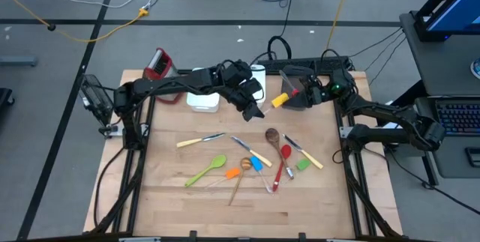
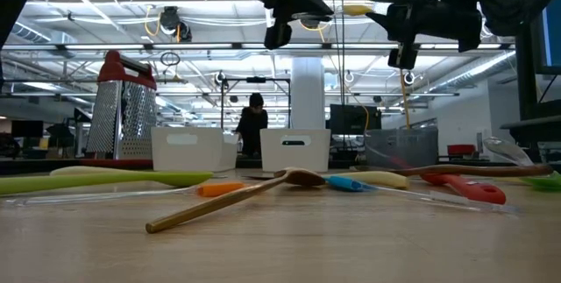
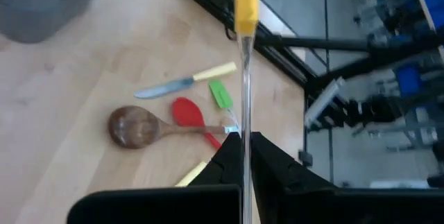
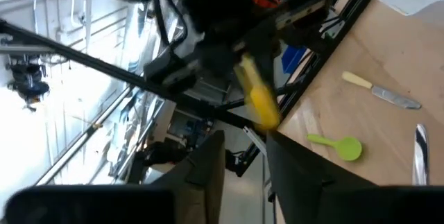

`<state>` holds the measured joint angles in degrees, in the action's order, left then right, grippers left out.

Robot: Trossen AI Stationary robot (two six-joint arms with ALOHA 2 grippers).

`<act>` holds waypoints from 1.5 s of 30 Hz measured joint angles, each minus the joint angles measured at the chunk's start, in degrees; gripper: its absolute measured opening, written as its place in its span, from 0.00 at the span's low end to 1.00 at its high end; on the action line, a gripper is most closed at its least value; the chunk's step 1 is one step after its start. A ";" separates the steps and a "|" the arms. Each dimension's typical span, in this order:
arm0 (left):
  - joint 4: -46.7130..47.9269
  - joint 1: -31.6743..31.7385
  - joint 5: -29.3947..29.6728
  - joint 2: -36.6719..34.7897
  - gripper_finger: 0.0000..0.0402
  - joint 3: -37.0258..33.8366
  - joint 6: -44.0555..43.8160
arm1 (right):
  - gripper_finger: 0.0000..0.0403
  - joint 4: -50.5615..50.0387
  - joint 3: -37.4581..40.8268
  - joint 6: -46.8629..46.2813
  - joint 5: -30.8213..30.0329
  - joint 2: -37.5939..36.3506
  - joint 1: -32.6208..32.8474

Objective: Pick & Place Kitchen Items
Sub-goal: Put the yellow spatula into the black bin

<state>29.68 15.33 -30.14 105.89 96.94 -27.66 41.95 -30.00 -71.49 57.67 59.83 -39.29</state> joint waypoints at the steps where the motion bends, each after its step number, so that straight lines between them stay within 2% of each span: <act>1: -0.13 0.37 0.22 0.00 0.01 -0.02 -0.23 | 0.28 -0.01 0.00 0.54 0.29 0.00 0.00; 5: -2.71 1.97 1.18 -0.72 0.00 -0.08 -2.26 | 0.34 -0.29 0.00 3.84 -0.12 -0.02 0.02; 7: -7.06 2.68 2.00 -1.03 0.00 -0.06 -4.35 | 0.36 -0.66 0.00 5.62 -1.61 -0.02 0.02; 13: -18.68 3.44 3.32 -1.72 0.00 -0.08 -12.47 | 0.37 -1.09 0.00 12.83 -15.29 -0.02 0.21; 19: -19.12 1.83 9.69 -1.38 0.00 -0.06 -14.62 | 0.37 3.24 0.00 19.12 -25.23 -0.02 3.76; 27: -20.42 1.11 10.86 -0.94 0.00 -0.06 -15.87 | 0.38 7.43 0.00 21.45 -34.09 0.13 7.59; 40: -22.63 -1.40 12.94 -0.11 0.00 -0.02 -17.09 | 0.38 12.44 0.06 21.40 -38.21 2.84 10.53; 45: -21.36 -0.91 11.70 0.00 0.00 0.00 -16.44 | 0.38 12.31 0.07 21.22 -36.49 2.64 11.28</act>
<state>8.32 14.43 -18.44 105.89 96.94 -44.10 54.26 -29.93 -50.27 21.17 62.48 -28.01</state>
